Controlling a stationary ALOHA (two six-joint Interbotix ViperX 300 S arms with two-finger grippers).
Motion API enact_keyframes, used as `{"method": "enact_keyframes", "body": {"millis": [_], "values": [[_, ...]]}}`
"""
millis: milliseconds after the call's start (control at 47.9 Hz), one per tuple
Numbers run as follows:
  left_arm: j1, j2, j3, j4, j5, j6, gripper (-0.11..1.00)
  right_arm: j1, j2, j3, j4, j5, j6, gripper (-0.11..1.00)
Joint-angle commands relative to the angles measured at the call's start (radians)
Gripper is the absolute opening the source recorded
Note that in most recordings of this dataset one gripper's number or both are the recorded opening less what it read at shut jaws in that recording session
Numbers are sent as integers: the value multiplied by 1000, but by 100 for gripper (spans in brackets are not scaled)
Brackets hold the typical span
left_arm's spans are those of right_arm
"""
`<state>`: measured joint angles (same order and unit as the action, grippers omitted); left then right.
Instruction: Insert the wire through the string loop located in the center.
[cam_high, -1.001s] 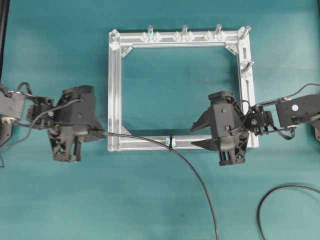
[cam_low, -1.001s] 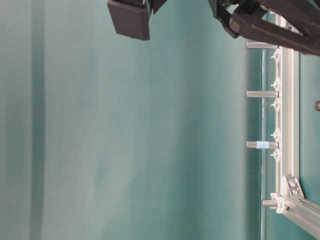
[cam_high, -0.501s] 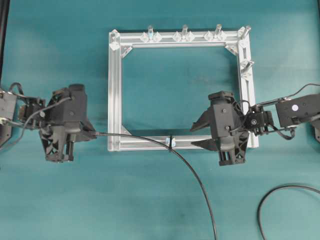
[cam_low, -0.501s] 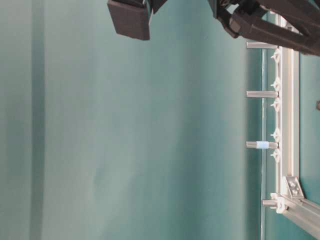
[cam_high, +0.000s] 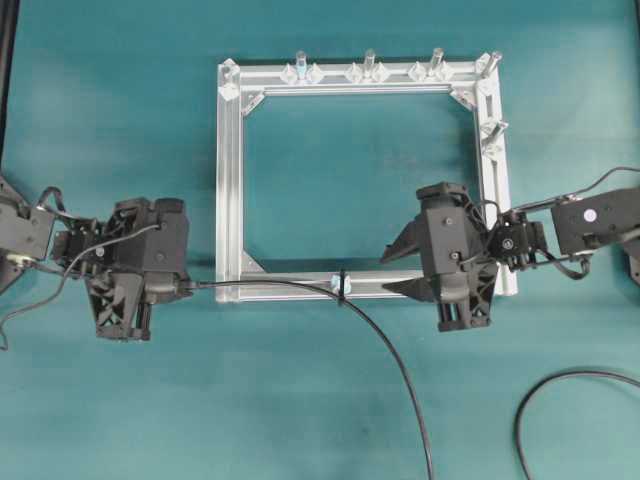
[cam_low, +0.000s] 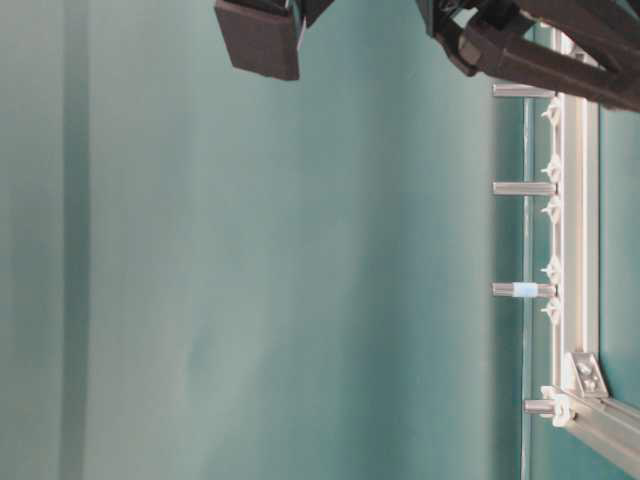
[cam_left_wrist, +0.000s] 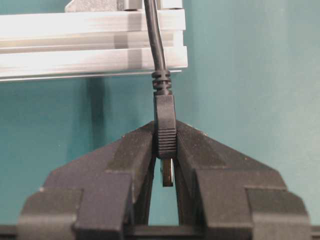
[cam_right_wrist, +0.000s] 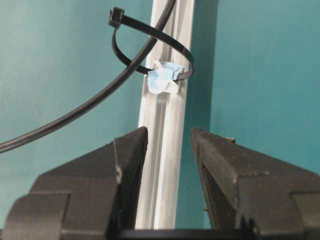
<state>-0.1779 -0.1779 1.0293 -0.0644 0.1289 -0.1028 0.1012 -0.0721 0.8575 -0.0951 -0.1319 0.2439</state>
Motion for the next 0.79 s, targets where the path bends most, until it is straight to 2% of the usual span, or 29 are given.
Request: {"method": "enact_keyframes", "body": {"millis": [0,334,375,521,542,647,772], "values": [[-6,-6,-8,0,-5,-11,12,0,-23,-11,-2,-8,2,43],[-5,-6,-25,0,-3,-14,12,0,-23,-11,-2,-9,2,43],[-5,-6,-31,0,-3,-12,21,0,-23,-9,-2,-8,2,43],[-5,-6,-43,3,8,-9,63,0,-23,-8,-2,-9,2,43],[-5,-6,-44,3,8,-9,65,0,-23,-9,-2,-9,0,43],[-5,-8,-49,3,8,-9,57,0,-23,-9,-2,-9,2,43],[-5,-15,-57,3,8,-9,57,0,-23,-11,-2,-9,0,43]]}}
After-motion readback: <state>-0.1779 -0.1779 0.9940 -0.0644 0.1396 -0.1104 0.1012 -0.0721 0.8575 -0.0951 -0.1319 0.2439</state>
